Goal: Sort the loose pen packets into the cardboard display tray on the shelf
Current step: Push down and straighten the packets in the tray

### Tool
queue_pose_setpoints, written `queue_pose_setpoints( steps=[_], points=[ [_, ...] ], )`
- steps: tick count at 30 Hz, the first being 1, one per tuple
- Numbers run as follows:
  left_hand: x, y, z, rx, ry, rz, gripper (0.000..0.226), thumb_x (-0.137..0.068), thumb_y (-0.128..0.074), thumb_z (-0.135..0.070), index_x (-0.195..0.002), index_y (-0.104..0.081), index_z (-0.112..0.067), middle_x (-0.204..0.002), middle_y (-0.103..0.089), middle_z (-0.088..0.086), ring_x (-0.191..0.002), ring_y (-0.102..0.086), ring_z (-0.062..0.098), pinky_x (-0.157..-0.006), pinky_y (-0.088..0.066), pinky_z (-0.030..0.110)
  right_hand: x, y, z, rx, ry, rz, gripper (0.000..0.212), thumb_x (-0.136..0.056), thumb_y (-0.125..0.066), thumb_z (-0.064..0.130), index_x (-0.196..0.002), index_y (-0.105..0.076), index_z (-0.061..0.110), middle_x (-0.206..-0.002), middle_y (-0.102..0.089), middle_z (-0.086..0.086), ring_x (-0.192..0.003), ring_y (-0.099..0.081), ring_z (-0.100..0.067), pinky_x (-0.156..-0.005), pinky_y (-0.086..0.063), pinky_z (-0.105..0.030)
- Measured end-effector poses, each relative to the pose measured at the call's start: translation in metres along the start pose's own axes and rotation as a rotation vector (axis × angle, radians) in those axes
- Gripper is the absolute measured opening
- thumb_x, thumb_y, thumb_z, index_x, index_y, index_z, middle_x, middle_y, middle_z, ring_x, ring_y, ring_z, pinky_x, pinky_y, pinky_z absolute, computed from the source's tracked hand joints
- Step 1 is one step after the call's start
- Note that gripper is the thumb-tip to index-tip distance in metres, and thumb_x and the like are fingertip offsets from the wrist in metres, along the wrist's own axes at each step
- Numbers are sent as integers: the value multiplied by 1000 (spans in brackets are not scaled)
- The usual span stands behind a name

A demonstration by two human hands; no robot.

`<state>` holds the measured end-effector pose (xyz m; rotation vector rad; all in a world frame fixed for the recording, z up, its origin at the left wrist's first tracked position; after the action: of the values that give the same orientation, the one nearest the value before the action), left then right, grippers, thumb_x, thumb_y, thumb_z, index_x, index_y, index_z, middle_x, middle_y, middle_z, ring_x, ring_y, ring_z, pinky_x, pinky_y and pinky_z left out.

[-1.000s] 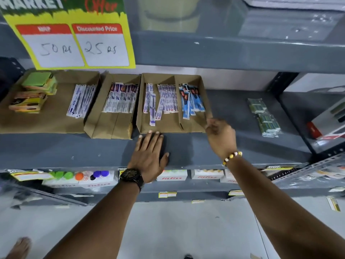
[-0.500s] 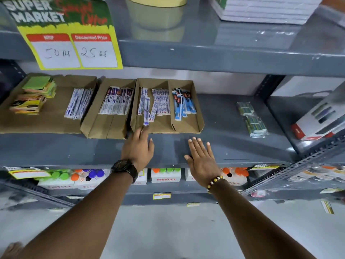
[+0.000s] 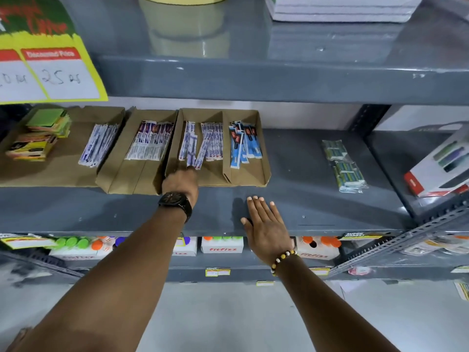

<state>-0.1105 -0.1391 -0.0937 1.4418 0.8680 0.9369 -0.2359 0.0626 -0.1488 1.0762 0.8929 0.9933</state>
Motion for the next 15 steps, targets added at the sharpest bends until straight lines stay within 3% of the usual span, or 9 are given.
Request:
queue_pose_setpoints(
  steps=[5,15],
  points=[
    [-11,7,-4,25,56,14,29,-97,-40,-1,-113,-64,-5,-112,-67,20,-101,-66,38,-81,-56,45,-1,0,-1,12,-1,-46,57,-103,-23,41,-149,-33,9,-154,-38,-7,-145,-30,-23,-119,-12,-42],
    [-28,14,2,169,98,-216,30,-93,-45,2,-105,-70,-8,-102,-71,21,-93,-67,40,-70,-52,42,0,5,1,18,-18,-85,56,-101,-29,40,-143,-46,7,-146,-49,-9,-138,-42,-24,-120,-20,-40]
  ],
)
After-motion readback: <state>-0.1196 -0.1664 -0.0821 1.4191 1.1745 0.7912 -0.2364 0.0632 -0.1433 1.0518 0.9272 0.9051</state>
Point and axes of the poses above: each hand's wrist, its own x-axis away from the middle knuckle, its own y-axis out of the back of the hand, z = x × y, the point moved 4 cm from there along -x, towards the middle knuckle
